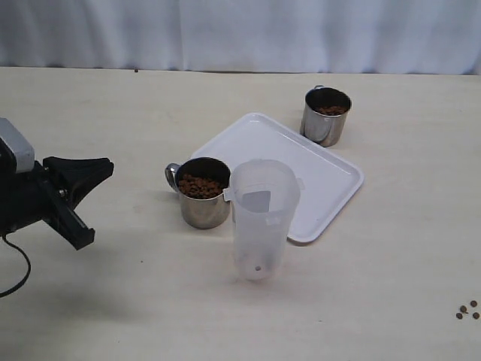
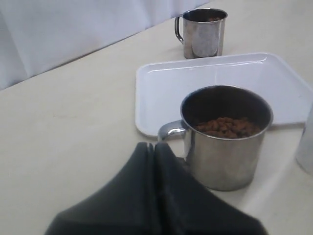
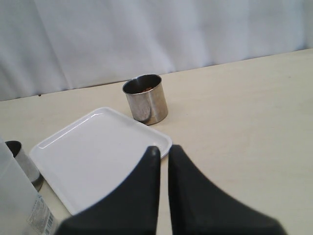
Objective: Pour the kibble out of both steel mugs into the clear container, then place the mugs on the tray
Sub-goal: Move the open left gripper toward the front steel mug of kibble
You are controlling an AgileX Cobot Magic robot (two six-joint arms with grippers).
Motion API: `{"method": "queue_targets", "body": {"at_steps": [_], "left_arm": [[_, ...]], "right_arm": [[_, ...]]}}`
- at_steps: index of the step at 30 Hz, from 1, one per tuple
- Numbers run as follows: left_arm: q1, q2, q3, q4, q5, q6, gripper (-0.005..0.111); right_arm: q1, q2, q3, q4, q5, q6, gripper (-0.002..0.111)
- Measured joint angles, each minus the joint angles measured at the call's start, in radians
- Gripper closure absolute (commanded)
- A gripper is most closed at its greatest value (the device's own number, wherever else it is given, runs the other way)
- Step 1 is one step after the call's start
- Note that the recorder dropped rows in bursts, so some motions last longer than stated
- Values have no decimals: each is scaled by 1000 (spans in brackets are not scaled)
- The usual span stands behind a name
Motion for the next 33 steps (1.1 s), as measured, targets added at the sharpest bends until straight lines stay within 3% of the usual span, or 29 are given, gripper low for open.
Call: {"method": "queue_targets", "body": {"at_steps": [9, 16, 21, 24, 25, 27, 30, 33], "left_arm": [[0, 48, -74, 43, 129, 1, 107], [0, 220, -131, 230, 67, -16, 107], [0, 249, -142, 275, 47, -21, 106], [-4, 249, -142, 277, 37, -32, 93], [-9, 249, -142, 274, 37, -35, 78], [-46, 249, -142, 255, 40, -24, 67], [-86, 249, -142, 221, 52, -6, 58], [-115, 258, -142, 195, 55, 33, 58]], "right_arm": [[0, 0, 0, 0, 0, 0, 103], [0, 0, 0, 0, 0, 0, 103], [0, 0, 0, 0, 0, 0, 103], [0, 0, 0, 0, 0, 0, 103], [0, 0, 0, 0, 0, 0, 103], [0, 0, 0, 0, 0, 0, 103], [0, 0, 0, 0, 0, 0, 103], [0, 0, 0, 0, 0, 0, 103]]}}
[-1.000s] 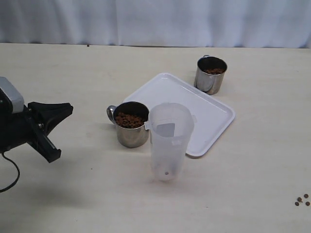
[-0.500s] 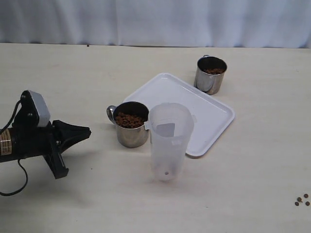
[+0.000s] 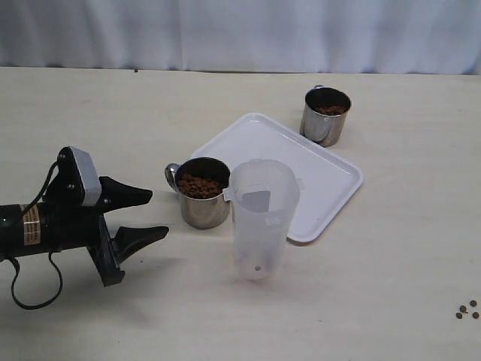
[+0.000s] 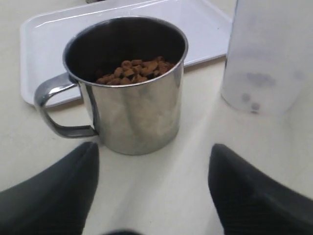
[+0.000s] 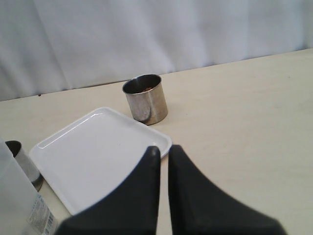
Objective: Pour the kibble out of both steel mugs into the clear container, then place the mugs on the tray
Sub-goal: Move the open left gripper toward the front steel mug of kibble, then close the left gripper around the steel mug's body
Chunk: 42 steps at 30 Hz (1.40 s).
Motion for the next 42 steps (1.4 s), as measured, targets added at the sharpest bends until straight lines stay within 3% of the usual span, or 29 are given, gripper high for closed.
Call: {"method": "queue_targets", "body": {"at_steps": [14, 19, 27, 34, 42], "left_arm": [[-8, 4, 0, -7, -54, 18, 58], [-64, 4, 0, -12, -59, 20, 58], [-131, 4, 0, -180, -33, 20, 58], [-133, 19, -4, -261, -29, 20, 58], [-133, 121, -57, -211, -27, 8, 40]], "right_arm": [[0, 0, 0, 0, 0, 0, 103], [0, 0, 0, 0, 0, 0, 103], [0, 0, 0, 0, 0, 0, 103], [0, 0, 0, 0, 0, 0, 103], [0, 0, 0, 0, 0, 0, 103]]}}
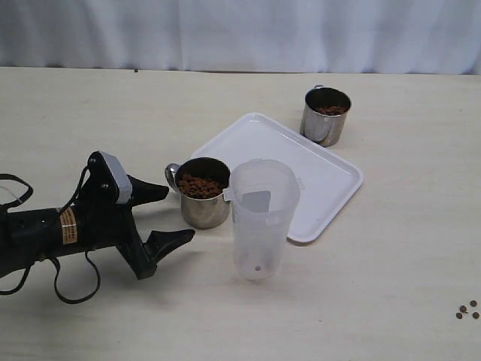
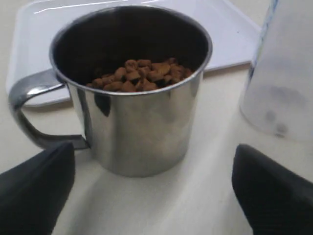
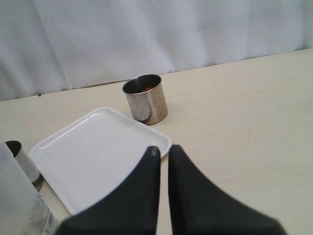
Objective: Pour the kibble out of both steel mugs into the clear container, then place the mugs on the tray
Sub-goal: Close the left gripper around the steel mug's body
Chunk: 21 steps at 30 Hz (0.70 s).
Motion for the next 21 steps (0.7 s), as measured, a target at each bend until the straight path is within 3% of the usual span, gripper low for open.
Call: {"method": "queue_targets", "body": {"at_steps": [21], "left_arm": [[0, 6, -111, 22, 51, -66, 41]], "right_arm": [[0, 0, 0, 0, 0, 0, 103]]}}
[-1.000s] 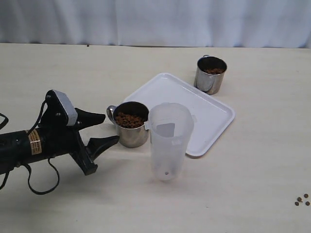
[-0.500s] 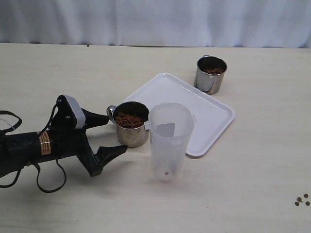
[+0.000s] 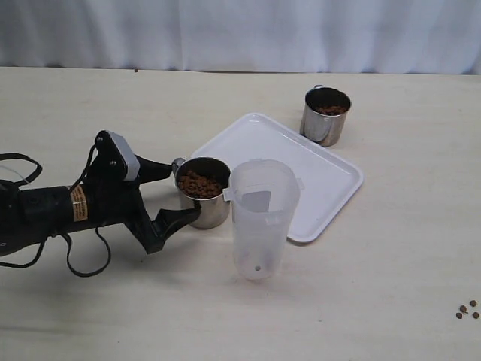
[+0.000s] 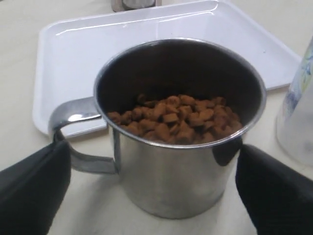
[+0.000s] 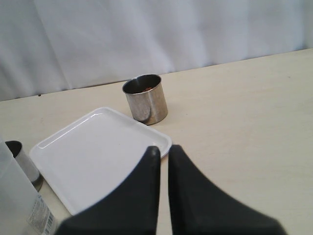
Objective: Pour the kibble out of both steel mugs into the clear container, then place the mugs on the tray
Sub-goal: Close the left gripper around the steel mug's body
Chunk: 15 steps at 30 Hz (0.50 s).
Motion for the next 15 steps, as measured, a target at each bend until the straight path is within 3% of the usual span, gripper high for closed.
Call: {"method": "queue_targets", "body": {"at_steps": [7, 15], "left_arm": [[0, 89, -54, 106, 6, -9, 41], [0, 113, -81, 122, -24, 36, 41]], "right_arm": [[0, 0, 0, 0, 0, 0, 103], [0, 0, 0, 0, 0, 0, 103]]}}
